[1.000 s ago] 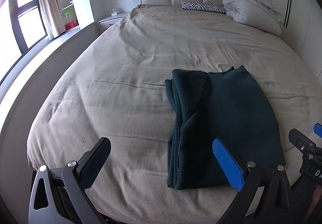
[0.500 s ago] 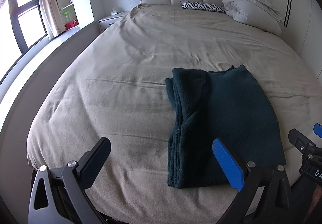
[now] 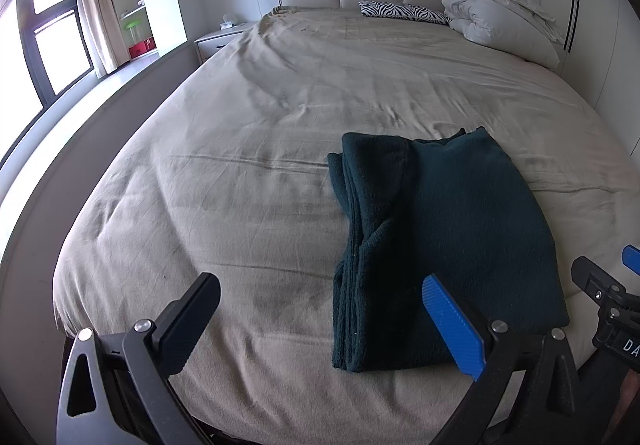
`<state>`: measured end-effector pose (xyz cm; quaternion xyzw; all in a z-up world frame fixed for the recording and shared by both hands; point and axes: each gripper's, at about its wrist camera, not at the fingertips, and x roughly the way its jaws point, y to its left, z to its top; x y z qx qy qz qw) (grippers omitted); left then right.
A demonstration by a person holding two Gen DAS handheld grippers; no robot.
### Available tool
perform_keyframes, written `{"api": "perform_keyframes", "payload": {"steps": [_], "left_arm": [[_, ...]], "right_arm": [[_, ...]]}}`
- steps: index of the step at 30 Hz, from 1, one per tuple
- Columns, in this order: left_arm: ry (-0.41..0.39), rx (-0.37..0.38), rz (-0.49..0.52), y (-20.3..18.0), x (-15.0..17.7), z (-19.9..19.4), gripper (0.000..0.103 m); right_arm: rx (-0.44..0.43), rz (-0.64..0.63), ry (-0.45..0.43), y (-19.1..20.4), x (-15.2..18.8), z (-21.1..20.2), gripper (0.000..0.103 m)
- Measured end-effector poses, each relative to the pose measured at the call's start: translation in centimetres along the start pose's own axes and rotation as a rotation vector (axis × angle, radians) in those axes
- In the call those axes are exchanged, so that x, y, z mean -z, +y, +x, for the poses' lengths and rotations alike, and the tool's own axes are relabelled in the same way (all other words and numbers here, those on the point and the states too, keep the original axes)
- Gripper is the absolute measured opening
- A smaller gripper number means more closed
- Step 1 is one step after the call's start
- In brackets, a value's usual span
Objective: Fold small clothes
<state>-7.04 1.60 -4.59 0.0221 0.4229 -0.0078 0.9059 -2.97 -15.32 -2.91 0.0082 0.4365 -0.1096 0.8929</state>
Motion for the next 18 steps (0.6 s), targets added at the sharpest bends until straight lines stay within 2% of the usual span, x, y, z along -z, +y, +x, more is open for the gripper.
{"api": "perform_keyframes", "payload": {"steps": [18], "left_arm": [[0.003, 0.000, 0.000, 0.03, 0.04, 0.04, 0.103]], "right_arm": [[-0.002, -0.004, 0.006, 0.03, 0.20, 0.14, 0.100]]}}
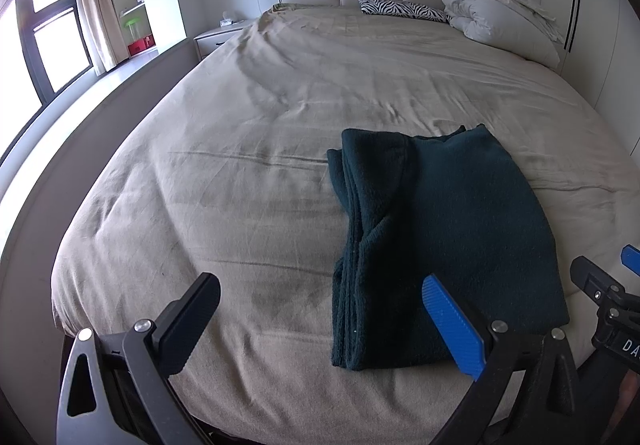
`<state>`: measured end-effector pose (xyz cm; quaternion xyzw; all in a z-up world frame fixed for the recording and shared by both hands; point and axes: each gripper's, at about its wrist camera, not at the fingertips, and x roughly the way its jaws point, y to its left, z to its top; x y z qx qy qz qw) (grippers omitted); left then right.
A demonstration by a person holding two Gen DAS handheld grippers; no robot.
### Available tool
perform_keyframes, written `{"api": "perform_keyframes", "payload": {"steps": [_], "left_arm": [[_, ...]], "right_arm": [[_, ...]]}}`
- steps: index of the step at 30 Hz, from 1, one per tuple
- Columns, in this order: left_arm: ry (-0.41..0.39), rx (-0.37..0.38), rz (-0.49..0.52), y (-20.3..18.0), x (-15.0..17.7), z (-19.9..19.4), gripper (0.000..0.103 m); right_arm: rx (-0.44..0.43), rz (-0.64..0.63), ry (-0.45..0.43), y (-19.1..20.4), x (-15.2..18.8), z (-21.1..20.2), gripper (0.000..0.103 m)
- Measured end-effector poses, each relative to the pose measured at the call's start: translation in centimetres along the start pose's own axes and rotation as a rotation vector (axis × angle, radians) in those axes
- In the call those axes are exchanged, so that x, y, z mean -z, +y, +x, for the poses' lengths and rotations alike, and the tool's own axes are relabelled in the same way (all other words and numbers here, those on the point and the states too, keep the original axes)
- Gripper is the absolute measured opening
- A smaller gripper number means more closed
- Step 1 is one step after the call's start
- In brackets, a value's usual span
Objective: Fold small clothes
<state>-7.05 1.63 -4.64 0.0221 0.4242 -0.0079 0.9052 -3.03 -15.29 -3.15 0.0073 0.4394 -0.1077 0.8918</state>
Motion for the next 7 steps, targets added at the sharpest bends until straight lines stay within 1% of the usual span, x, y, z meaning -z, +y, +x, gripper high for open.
{"api": "perform_keyframes", "payload": {"steps": [7], "left_arm": [[-0.010, -0.001, -0.011, 0.10, 0.09, -0.05, 0.103]], "right_arm": [[-0.005, 0.001, 0.004, -0.01, 0.04, 0.22, 0.100]]}}
